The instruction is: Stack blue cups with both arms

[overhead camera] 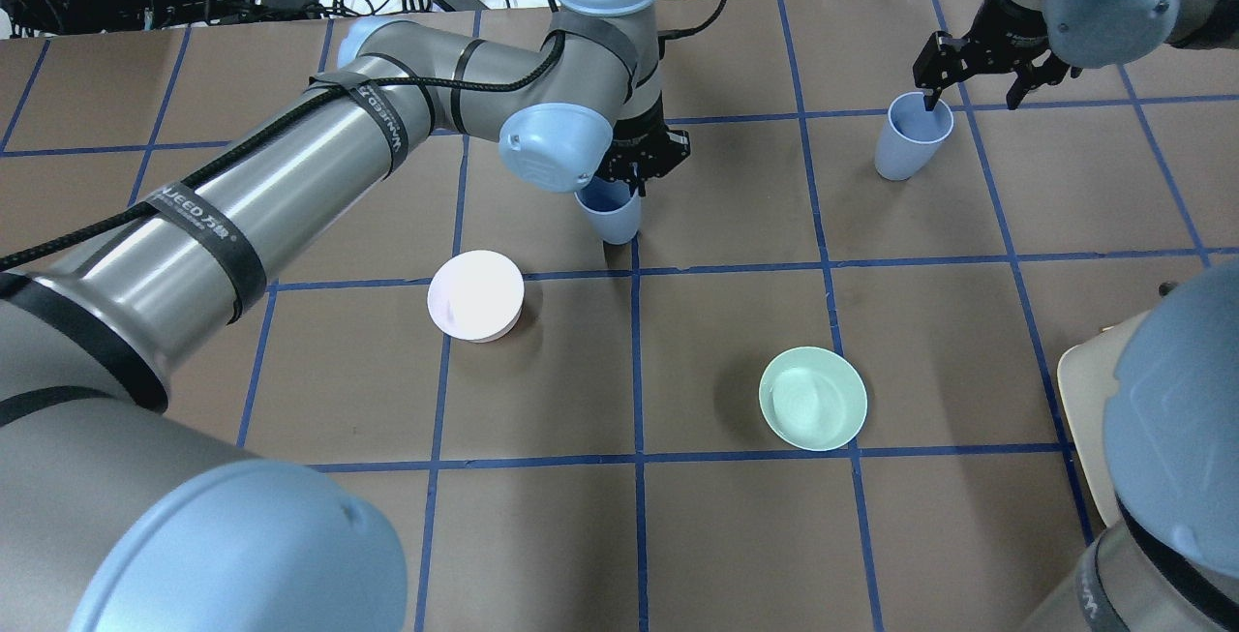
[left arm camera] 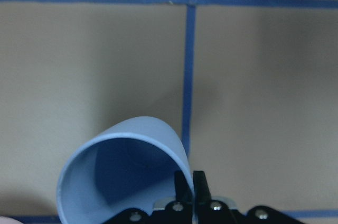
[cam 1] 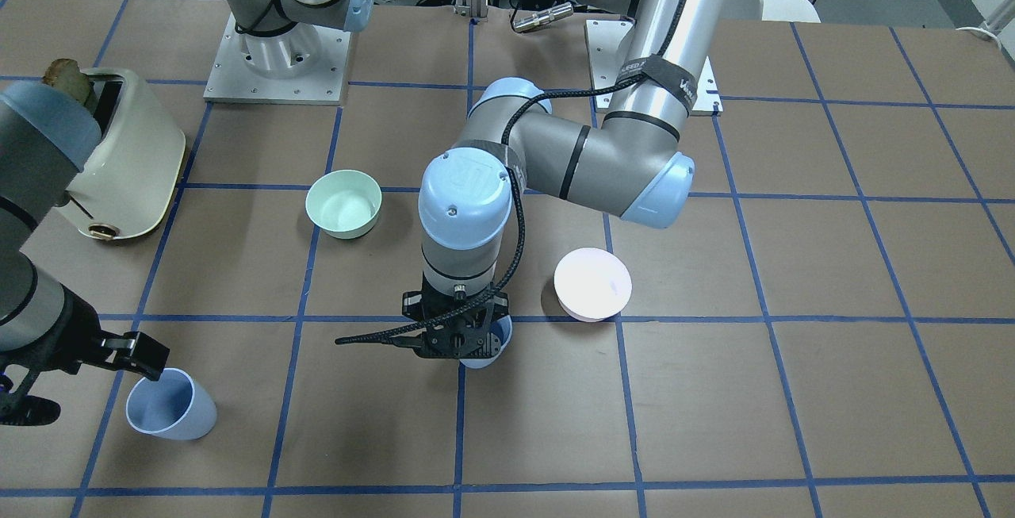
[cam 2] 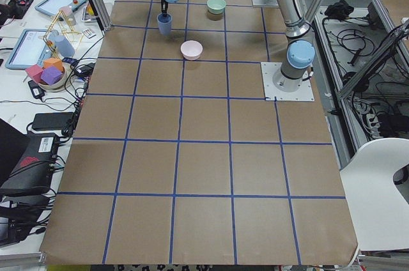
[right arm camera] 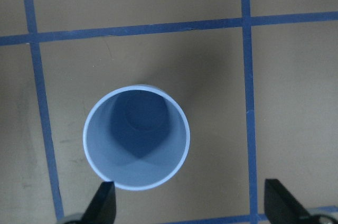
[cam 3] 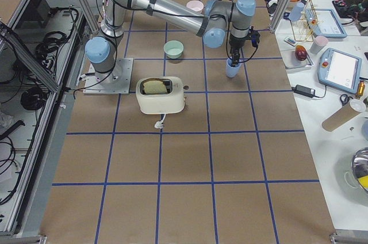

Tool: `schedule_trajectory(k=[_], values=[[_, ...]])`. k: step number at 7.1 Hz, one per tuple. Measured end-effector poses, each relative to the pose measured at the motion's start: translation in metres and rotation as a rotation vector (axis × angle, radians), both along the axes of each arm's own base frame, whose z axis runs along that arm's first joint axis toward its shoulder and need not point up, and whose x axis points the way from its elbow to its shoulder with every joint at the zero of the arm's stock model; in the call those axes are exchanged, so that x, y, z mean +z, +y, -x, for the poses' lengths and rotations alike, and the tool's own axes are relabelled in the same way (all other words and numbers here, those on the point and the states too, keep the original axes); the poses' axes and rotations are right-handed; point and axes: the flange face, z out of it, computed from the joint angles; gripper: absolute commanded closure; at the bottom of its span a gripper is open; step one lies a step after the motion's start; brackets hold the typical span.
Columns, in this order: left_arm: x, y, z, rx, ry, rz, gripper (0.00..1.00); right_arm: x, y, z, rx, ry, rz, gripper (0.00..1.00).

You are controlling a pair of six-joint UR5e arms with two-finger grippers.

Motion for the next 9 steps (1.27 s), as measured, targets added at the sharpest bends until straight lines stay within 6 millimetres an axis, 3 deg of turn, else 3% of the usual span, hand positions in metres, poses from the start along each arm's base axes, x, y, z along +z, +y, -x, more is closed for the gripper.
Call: schedule_trajectory(k=[1,3,4,5,6,9], values=[[-0.002,0.019,0.001,-0.003,-0.004,-0.037,1.0,-0.015,-0.007,0.002,0.017,0.005,0.012,0.0],[0.004,0.036,0.0,-0.005,-0.013,-0.074,1.0,-0.044,-0.015,0.005,0.033,0.006,0.001,0.01],[0.003,0.037,0.0,-0.004,-0.012,-0.078,1.0,-0.056,-0.016,0.005,0.034,0.003,-0.016,0.43],[0.001,0.037,0.0,-0.004,-0.011,-0.079,1.0,-0.064,-0.016,0.005,0.032,-0.001,-0.027,0.92],[0.0,0.036,0.0,-0.003,-0.011,-0.078,1.0,-0.067,-0.016,0.005,0.03,-0.007,-0.032,1.0],[0.003,0.034,0.002,-0.005,-0.001,-0.056,1.0,-0.062,-0.018,0.005,0.022,-0.013,-0.029,1.0]])
